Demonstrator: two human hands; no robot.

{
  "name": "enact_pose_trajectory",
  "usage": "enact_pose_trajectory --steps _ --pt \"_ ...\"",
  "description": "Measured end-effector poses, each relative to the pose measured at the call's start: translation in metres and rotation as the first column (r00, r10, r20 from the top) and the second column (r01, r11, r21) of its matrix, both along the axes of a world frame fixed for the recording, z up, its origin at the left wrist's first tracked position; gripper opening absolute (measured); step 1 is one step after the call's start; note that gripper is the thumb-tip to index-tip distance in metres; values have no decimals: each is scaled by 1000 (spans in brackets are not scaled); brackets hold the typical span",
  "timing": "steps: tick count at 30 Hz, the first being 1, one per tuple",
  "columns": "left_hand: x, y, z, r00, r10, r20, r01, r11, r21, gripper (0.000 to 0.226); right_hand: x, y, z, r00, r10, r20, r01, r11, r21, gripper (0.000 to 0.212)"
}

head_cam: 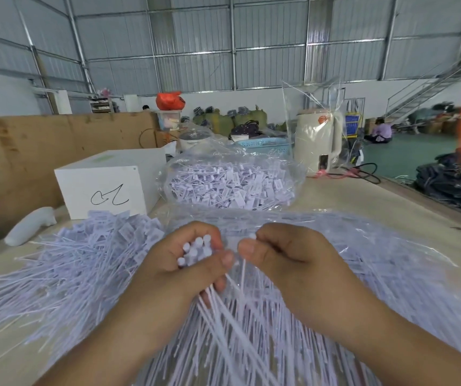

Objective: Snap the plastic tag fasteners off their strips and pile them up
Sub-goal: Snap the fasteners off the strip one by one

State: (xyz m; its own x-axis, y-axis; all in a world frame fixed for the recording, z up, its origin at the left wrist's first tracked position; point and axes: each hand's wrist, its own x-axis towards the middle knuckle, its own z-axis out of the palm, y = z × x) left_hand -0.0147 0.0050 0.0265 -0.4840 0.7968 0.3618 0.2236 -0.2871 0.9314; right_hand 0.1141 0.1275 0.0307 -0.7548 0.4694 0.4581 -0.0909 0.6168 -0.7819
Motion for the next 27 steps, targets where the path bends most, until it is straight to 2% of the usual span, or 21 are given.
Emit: enact_pose_trajectory --steps 3,5,6,7,9,11,12,15,19,22,24,27 --pt "11 3 1 994 88 59 -93 992 88 17 -6 -7 1 975 -190 -114 200 976 85 44" --pt "14 2 1 987 142 76 -150 982 113 11 -4 2 5 924 -330 -190 348 935 67 47" --pt "15 1 2 987 141 77 -149 983 108 9 -2 8 7 919 -340 -201 356 933 49 48" --pt "15 0 3 990 119 71 -126 988 93 10 2 13 8 937 -291 -192 302 953 30 48" --pt "16 -2 5 999 50 12 -51 997 54 16 9 13 7 994 -30 -101 26 999 -43 41" --pt "17 -4 5 998 -10 -58 12 999 37 19 10 7 3 974 225 14 -222 970 -99 19" --pt "16 -5 6 997 -36 -69 38 999 39 18 11 6 1 960 276 45 -271 958 -96 18" --pt "12 -7 6 991 -114 -67 116 993 25 17 11 12 0 948 308 82 -299 949 -100 34" --pt "4 -9 7 960 -271 -73 265 960 -87 37 13 13 -1 912 392 124 -378 918 -121 44" --pt "1 -12 9 909 -406 -99 384 905 -186 31 12 14 -3 916 373 147 -361 927 -99 52" --pt "-1 -12 8 897 -435 -83 414 890 -191 28 10 13 -3 919 362 154 -351 932 -96 46" --pt "-4 -11 7 905 -419 -78 403 901 -162 18 12 18 2 904 367 221 -356 930 -88 24"
